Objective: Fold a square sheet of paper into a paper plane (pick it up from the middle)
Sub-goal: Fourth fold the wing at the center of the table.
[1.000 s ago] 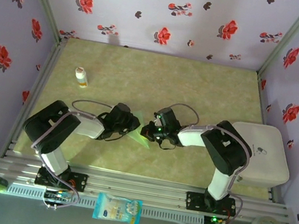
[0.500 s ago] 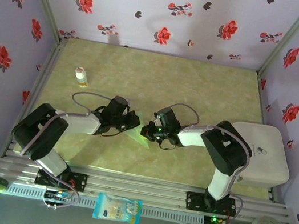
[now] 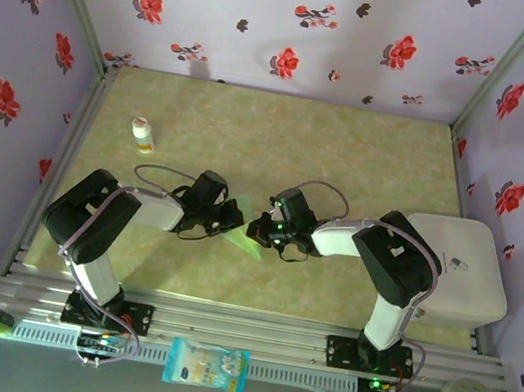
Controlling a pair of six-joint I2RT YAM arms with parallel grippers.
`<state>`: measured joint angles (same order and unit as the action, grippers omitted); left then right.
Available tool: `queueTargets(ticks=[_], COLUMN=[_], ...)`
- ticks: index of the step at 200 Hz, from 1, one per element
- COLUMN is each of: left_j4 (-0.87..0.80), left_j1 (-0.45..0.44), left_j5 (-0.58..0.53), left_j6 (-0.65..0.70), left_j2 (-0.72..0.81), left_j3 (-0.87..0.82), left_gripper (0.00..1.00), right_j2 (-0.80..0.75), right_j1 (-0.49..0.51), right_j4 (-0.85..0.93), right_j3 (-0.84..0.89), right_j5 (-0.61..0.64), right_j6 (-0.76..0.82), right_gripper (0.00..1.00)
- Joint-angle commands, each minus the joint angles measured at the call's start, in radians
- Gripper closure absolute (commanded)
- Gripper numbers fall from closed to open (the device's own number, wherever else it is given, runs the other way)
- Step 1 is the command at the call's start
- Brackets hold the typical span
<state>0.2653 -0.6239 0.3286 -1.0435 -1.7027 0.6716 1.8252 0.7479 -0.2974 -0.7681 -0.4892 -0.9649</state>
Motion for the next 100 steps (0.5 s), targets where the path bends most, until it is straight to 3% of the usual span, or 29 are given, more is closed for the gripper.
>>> queueTargets(ticks=[1,100], left_j4=[-0.055,-0.169], left_j1=[0.042,0.199], left_j5=[-0.055,-0.064], left_j6=[0.019,0.089], left_j2=[-0.01,-0.038], left_j3=[-0.008,0.072], left_gripper=[1.0,1.0], right_j2=[0.024,0.031], right_j1=[0.002,0.002], right_j4=[0.205,0.228], right_j3=[0.03,0.042], right_j5=[0.062,0.062], right_j6=[0.052,0.072], right_gripper=[1.0,1.0])
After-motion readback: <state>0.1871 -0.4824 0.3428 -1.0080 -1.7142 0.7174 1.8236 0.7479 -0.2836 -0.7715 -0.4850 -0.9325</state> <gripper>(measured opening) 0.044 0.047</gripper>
